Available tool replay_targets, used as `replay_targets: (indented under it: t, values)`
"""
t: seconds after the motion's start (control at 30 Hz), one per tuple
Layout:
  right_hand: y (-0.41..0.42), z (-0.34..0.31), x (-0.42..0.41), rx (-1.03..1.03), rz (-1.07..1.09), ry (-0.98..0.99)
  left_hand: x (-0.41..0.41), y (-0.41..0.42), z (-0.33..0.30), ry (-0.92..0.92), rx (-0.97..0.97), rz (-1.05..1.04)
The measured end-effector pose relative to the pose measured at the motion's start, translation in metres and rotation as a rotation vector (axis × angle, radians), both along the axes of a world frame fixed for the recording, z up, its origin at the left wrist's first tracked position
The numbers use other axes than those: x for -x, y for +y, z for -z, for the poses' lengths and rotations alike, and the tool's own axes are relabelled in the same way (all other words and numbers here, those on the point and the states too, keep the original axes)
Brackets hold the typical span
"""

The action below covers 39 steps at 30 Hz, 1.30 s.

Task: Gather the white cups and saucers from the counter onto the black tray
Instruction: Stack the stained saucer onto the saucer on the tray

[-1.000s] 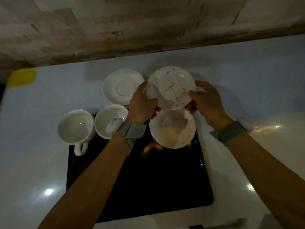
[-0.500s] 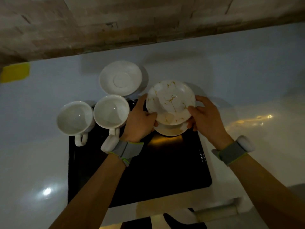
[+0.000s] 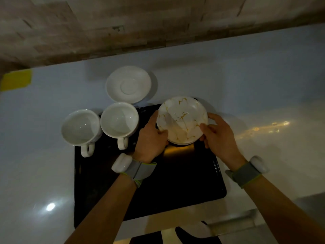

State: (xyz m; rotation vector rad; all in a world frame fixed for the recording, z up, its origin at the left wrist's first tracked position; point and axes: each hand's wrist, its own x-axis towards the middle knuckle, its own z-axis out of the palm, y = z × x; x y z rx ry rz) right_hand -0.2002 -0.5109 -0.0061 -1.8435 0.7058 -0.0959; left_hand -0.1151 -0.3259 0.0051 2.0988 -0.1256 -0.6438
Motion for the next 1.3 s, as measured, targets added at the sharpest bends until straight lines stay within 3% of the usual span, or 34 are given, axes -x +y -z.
replay_targets:
  t: [0.7,1.13,1.3]
  values:
    - [0.005,0.009,0.009,0.169,-0.099,0.0,0.005,0.007,0.001,-0.002,-0.066,0.029]
    - [0.007,0.008,0.011,0.128,-0.063,-0.017,0.01,0.006,0.004,-0.013,-0.103,0.012]
    - [0.004,0.001,0.003,0.262,-0.039,-0.075,-0.001,0.009,-0.006,-0.108,-0.139,-0.063]
